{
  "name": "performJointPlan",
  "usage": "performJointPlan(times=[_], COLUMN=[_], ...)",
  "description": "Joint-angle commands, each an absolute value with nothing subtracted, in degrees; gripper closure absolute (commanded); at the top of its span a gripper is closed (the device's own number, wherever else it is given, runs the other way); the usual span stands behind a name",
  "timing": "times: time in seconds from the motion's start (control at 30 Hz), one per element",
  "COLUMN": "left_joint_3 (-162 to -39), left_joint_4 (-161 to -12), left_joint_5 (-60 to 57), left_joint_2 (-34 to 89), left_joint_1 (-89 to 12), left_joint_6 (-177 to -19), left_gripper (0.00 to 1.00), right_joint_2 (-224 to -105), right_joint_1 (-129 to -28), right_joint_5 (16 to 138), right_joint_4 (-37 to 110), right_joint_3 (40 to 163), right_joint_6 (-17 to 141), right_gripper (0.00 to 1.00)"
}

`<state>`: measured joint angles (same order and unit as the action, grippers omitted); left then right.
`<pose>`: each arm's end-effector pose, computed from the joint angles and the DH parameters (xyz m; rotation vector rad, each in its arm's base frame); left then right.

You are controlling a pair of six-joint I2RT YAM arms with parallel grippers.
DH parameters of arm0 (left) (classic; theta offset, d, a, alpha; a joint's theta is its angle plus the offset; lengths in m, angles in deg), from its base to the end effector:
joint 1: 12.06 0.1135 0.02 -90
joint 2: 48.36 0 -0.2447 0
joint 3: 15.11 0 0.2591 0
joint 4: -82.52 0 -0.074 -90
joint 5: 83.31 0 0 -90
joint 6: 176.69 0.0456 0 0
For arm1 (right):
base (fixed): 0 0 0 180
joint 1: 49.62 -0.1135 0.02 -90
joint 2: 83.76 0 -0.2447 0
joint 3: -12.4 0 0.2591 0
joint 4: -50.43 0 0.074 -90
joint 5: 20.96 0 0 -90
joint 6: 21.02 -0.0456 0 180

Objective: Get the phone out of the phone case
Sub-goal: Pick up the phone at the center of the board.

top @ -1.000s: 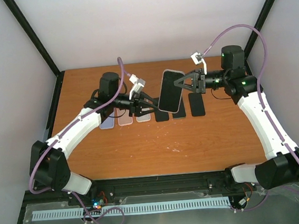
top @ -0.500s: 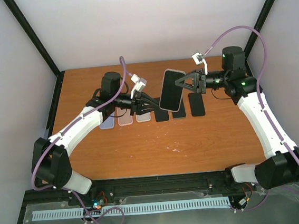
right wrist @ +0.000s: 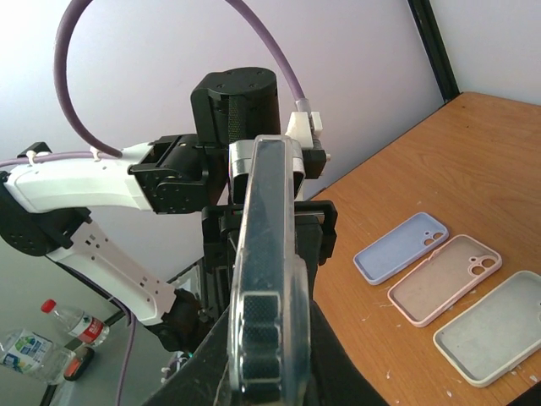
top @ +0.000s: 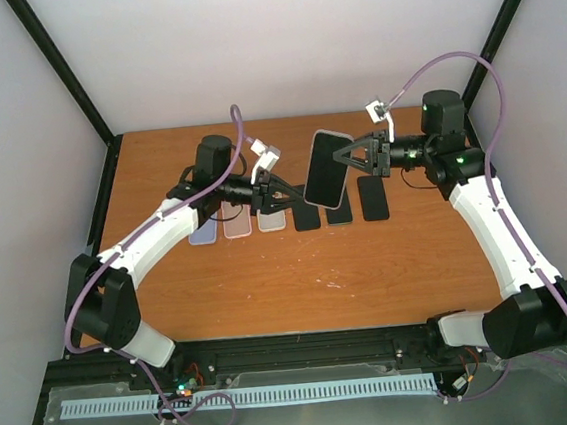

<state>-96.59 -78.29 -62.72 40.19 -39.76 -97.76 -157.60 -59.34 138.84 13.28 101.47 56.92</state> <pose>0.2915 -0.2013 0.2864 1.0854 1.7635 -1.6350 0.2738 0.0903 0.3831 -0.7892 1.7674 1.4229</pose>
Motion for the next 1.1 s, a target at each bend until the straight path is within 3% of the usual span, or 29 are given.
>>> performJointPlan(times=[0.0, 0.57, 0.8, 1.07], left_joint_3=[-98.62, -97.12, -93.04, -92.34], left_joint_4=[-79.42, -77.59, -87.84, -88.12], left_joint_5=[-52.5, -43.38, -61.2, -67.8], left_joint_2=[43.31, 43.33, 37.38, 32.99], left_joint_1=[-38.35, -34.42, -34.2, -34.2], left_joint_6=[-100.12, -101.07, -103.93, -102.73], left_gripper=[0.81, 0.84, 0.62, 0.45], right_joint_2=[-154.07, -154.69, -154.96, -155.3], right_joint_1=[-61.28, -60.88, -58.86, -57.16], right_joint_5=[152.57, 151.86, 150.19, 147.54], right_joint_4=[14.29, 14.37, 13.98, 16.33], right_joint_3=[101.35, 102.23, 102.86, 103.1], right_joint_6=[51.19, 51.31, 51.88, 49.69], right_gripper=[0.97, 0.97, 0.97, 0.97])
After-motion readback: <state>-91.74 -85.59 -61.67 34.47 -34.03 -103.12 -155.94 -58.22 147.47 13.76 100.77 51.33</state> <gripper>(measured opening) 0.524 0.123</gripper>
